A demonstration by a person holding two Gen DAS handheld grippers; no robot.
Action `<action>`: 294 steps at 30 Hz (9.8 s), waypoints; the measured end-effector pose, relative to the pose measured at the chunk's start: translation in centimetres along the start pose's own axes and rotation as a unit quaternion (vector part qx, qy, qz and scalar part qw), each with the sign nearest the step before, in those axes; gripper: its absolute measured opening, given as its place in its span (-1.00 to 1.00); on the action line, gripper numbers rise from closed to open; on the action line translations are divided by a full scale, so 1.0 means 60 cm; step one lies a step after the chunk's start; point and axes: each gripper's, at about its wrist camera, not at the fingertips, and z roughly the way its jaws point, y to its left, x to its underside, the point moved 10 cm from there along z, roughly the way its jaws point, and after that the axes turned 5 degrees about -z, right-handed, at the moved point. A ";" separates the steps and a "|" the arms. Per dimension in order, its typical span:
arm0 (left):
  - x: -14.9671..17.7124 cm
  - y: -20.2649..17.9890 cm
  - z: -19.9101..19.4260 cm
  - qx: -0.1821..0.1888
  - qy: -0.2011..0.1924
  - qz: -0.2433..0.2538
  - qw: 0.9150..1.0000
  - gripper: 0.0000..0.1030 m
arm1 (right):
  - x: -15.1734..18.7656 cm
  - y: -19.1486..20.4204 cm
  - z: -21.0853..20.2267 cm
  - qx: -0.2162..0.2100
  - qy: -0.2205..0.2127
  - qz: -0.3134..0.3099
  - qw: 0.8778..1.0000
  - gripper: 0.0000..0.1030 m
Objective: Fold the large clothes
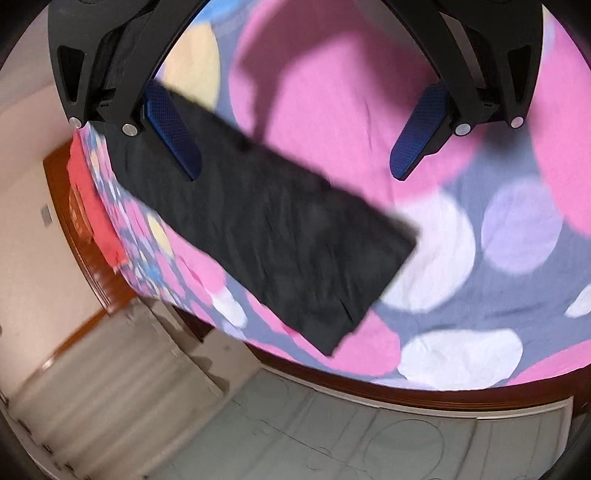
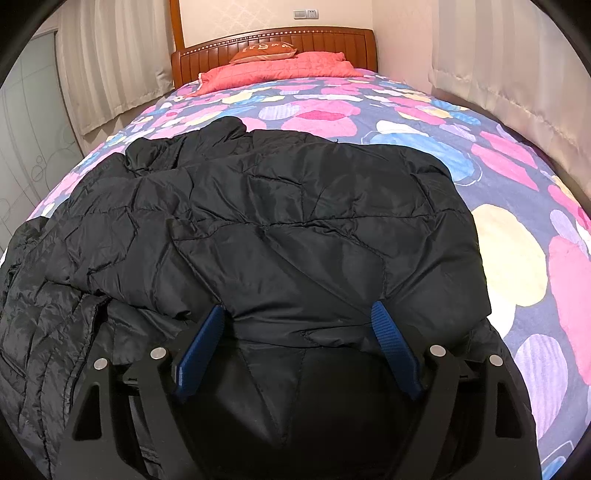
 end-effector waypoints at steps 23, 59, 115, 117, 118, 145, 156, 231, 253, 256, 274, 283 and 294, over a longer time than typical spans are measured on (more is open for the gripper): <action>-0.053 -0.139 -0.043 0.012 -0.100 0.141 0.985 -0.83 | 0.001 -0.001 -0.003 0.001 -0.002 0.000 1.000 0.58; 0.672 -0.587 -0.099 0.202 0.057 0.553 0.807 0.38 | -0.005 -0.007 -0.006 -0.013 -0.010 0.010 1.000 0.58; 0.416 -0.509 0.204 0.024 0.100 0.504 0.858 0.46 | -0.143 0.121 0.110 -0.030 0.032 -0.046 0.998 -0.06; 0.419 -0.502 0.211 0.024 0.108 0.497 0.861 0.46 | -0.139 0.122 0.114 -0.034 0.035 -0.044 0.998 -0.07; 0.417 -0.503 0.207 0.022 0.106 0.499 0.860 0.46 | -0.141 0.122 0.111 -0.033 0.037 -0.045 0.998 -0.07; 0.463 -0.479 0.152 0.058 0.127 0.500 0.855 0.41 | -0.084 0.105 0.064 0.009 0.026 -0.027 0.999 -0.03; 0.411 -0.420 0.045 0.077 0.110 0.498 0.857 0.42 | -0.028 0.034 -0.082 -0.002 -0.004 -0.003 1.000 0.20; 0.257 -0.319 -0.280 0.336 0.206 0.188 0.900 -0.78 | 0.096 -0.117 -0.412 -0.332 -0.102 0.271 0.898 -0.77; 0.238 -0.676 0.122 0.223 0.180 0.253 0.924 -0.78 | -0.278 -0.173 -0.028 -0.257 -0.060 0.312 0.913 -0.77; 0.251 -0.682 0.186 0.204 0.185 0.252 0.928 -0.78 | -0.276 -0.182 0.044 -0.246 -0.033 0.326 0.912 -0.77; 0.245 -0.682 0.243 0.217 0.196 0.217 0.931 0.48 | -0.274 -0.192 0.073 -0.271 -0.034 0.324 0.906 0.26; 0.303 -0.686 0.178 0.173 0.128 0.354 0.910 0.51 | -0.292 -0.085 0.042 -0.133 -0.034 0.158 0.978 0.26; 0.367 -0.663 0.302 0.056 0.113 0.432 0.893 0.53 | -0.277 0.002 0.171 0.004 0.017 -0.029 0.999 0.25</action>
